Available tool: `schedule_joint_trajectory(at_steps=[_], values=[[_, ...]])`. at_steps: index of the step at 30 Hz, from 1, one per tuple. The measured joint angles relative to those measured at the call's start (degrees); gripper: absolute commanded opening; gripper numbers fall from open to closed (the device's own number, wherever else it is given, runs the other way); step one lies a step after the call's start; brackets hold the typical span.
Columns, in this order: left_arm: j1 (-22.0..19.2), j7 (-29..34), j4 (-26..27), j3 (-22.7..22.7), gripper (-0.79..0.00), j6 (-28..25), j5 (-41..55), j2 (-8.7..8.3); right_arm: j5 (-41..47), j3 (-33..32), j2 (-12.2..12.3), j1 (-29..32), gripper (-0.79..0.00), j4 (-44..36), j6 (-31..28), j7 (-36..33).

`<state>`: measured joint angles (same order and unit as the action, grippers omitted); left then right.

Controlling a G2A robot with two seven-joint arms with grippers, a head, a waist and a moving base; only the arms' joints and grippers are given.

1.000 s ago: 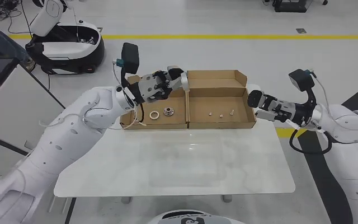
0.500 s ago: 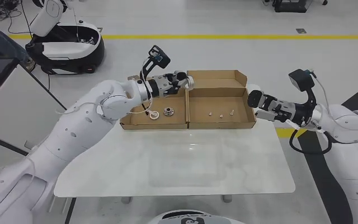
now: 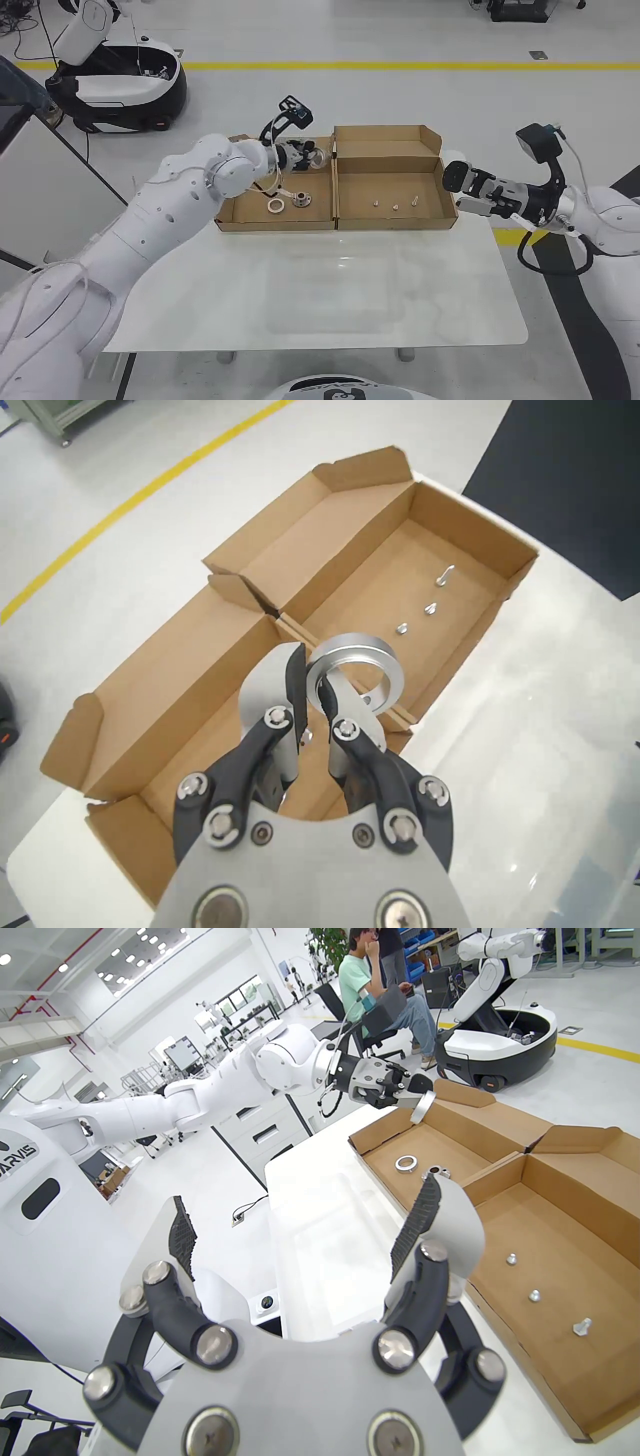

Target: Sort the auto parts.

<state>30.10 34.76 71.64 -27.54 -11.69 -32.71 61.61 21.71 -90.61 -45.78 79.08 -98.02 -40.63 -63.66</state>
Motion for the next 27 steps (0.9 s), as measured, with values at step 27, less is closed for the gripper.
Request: schedule_joint_trajectory(at_steps=[27], values=[[-5.46,11.60,-25.24,5.09,-0.785,-3.41,-11.54,8.76,0.00,0.00,0.00,0.00,0.000,0.00,0.00,0.00]])
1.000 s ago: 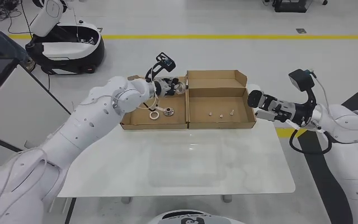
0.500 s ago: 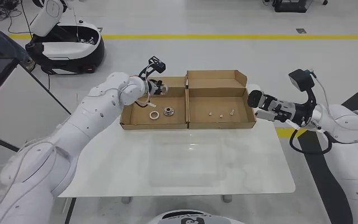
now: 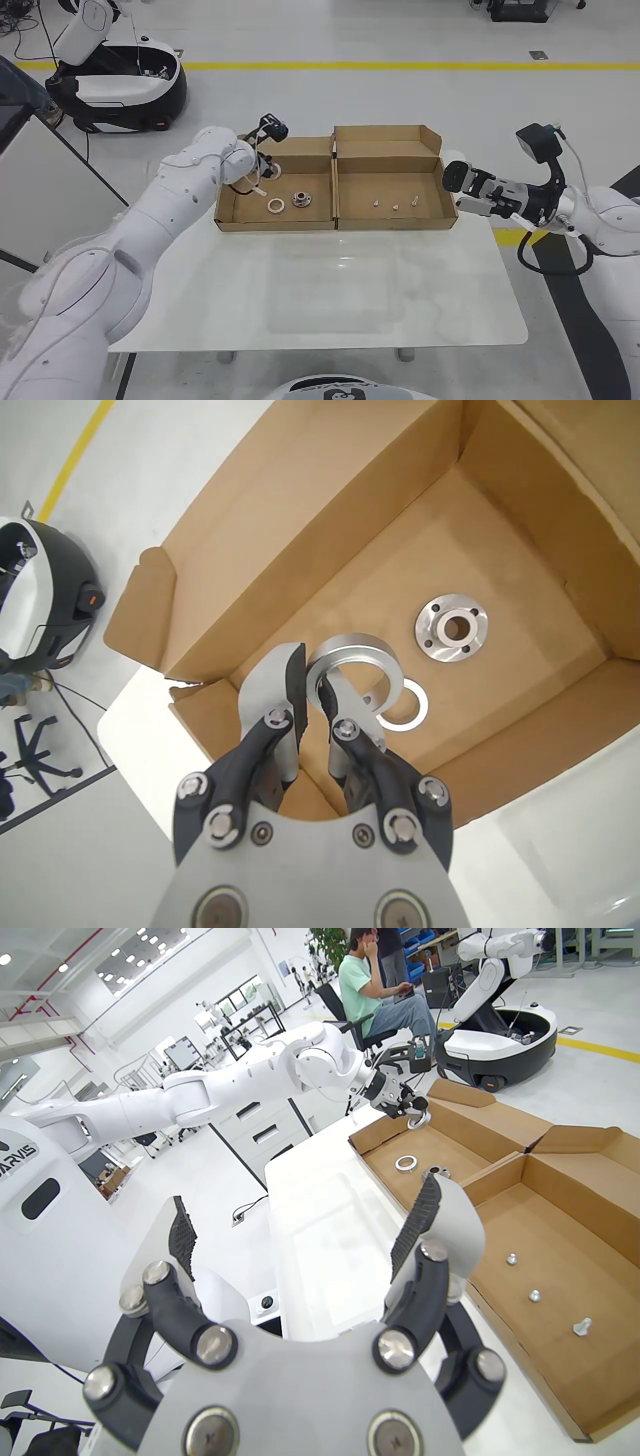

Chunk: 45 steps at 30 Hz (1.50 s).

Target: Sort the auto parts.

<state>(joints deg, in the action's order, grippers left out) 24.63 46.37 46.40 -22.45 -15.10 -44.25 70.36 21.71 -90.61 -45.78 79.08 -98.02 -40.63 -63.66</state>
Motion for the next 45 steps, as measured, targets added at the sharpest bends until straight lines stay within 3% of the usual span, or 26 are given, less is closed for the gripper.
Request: schedule_joint_trajectory(at_steps=[24,45], values=[[-0.28,1.42,-15.13,2.69,-0.785,-5.32,-6.98,6.72,0.00,0.00,0.00,0.00,0.000,0.00,0.00,0.00],[0.06,-0.89,-23.04,1.80,-0.785,-9.03,-8.38,10.18,0.00,0.00,0.00,0.00,0.000,0.00,0.00,0.00]])
